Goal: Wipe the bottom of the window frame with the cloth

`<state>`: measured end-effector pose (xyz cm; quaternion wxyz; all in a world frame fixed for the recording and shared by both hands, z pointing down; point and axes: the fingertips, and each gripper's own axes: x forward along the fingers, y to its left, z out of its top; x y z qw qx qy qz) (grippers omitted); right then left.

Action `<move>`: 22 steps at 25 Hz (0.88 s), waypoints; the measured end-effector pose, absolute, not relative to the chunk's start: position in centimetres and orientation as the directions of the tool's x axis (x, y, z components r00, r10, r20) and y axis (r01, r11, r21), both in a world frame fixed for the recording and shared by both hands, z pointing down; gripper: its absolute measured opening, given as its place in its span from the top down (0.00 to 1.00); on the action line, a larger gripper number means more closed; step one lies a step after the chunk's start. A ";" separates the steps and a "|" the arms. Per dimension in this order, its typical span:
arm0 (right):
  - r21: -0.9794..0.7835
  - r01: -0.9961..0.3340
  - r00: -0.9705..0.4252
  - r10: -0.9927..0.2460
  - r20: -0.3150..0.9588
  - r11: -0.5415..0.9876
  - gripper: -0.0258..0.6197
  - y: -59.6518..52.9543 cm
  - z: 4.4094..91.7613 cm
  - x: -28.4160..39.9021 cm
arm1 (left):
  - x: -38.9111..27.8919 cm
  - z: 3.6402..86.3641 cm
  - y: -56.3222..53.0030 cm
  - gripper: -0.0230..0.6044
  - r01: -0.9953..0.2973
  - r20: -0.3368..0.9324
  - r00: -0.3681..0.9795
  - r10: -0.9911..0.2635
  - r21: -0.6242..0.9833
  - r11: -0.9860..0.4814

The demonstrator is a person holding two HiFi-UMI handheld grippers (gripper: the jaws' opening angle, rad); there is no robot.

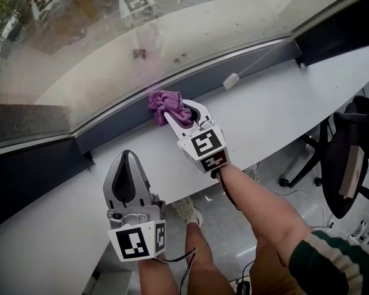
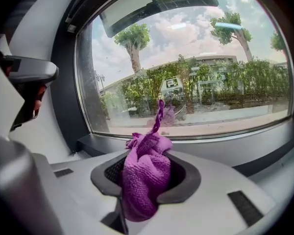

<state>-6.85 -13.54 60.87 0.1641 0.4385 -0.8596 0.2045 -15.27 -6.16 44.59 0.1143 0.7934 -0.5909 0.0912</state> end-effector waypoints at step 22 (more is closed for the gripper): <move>-0.197 -0.840 -0.533 -0.705 0.467 0.505 0.74 -14.7 60.9 0.5 | -7.8 44.4 -6.5 0.95 -0.946 0.280 0.323 -0.904 0.078 -0.315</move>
